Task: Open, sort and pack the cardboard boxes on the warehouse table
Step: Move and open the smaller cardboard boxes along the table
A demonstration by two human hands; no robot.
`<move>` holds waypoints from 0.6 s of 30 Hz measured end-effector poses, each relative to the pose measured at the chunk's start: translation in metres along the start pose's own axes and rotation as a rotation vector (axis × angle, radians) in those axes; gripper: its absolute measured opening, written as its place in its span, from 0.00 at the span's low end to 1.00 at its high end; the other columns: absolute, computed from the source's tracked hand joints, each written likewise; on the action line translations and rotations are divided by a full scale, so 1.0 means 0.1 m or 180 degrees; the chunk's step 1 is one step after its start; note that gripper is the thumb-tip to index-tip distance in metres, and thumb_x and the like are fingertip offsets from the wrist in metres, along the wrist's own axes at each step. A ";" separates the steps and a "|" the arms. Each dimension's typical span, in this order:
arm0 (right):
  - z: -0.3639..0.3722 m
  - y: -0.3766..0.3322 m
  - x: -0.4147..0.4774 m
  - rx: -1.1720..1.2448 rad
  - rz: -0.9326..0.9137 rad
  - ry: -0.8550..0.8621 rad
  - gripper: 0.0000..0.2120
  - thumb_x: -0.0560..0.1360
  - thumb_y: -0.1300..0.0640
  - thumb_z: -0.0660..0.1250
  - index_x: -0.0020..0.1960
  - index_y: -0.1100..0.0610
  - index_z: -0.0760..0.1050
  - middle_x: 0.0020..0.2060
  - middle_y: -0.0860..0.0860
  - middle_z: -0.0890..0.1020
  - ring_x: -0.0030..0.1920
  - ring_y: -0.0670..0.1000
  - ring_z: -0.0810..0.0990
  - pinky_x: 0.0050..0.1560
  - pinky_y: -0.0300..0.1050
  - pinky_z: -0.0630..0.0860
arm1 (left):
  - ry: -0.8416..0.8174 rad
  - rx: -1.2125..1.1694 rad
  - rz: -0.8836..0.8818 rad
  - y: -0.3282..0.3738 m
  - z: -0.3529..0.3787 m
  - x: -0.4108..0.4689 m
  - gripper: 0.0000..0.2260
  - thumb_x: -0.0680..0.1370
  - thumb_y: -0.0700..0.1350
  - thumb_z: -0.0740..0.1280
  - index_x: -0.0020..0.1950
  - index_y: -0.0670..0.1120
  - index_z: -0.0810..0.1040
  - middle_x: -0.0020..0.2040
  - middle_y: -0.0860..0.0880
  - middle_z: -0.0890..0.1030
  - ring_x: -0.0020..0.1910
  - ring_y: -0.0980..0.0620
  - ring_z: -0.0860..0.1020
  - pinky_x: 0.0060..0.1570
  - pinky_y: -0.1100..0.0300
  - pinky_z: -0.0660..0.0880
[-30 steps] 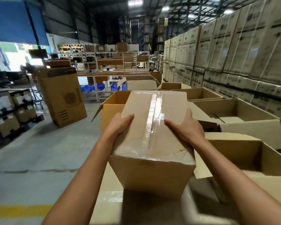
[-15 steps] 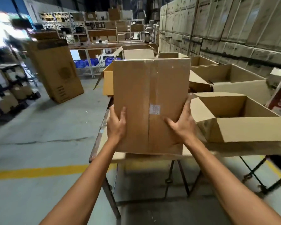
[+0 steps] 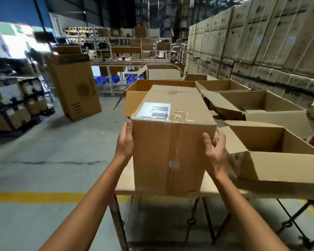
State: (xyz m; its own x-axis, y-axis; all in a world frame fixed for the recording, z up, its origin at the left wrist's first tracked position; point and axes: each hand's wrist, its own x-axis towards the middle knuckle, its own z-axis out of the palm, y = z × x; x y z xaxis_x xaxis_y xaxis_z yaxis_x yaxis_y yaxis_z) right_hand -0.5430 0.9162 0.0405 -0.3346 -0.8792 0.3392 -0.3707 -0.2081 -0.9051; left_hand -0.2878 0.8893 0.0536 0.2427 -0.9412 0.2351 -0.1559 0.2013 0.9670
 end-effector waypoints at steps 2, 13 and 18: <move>-0.04 -0.24 0.21 -0.0199 -0.0040 0.0331 0.40 0.73 0.29 0.56 0.77 0.52 0.59 0.70 0.56 0.74 0.65 0.58 0.76 0.57 0.48 0.71 | 0.0081 0.0335 0.0166 0.25 0.00 0.26 0.25 0.82 0.64 0.50 0.69 0.50 0.72 0.61 0.50 0.79 0.57 0.52 0.78 0.48 0.59 0.76; 0.17 -0.88 1.59 -0.1646 0.0624 -0.0761 0.45 0.71 0.38 0.72 0.78 0.58 0.55 0.71 0.57 0.72 0.69 0.60 0.72 0.65 0.61 0.74 | -0.0541 0.2169 -0.0288 0.94 0.60 1.77 0.24 0.79 0.55 0.66 0.69 0.40 0.72 0.64 0.44 0.78 0.62 0.43 0.77 0.61 0.49 0.75; 0.45 -0.73 1.72 -0.2049 0.0845 -0.1091 0.57 0.66 0.25 0.66 0.81 0.56 0.49 0.76 0.58 0.66 0.72 0.62 0.68 0.68 0.59 0.69 | -0.0558 0.2562 -0.0536 0.65 0.81 1.87 0.20 0.82 0.57 0.61 0.62 0.42 0.73 0.59 0.45 0.79 0.54 0.46 0.78 0.57 0.51 0.75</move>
State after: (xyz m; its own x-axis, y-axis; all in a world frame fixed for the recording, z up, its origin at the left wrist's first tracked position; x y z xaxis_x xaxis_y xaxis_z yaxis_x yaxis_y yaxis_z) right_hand -0.5344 0.7611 0.1538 -0.2347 -0.9701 -0.0614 -0.7811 0.2258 -0.5822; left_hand -0.3306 0.7047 0.1526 0.1819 -0.9833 0.0108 -0.7825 -0.1381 0.6072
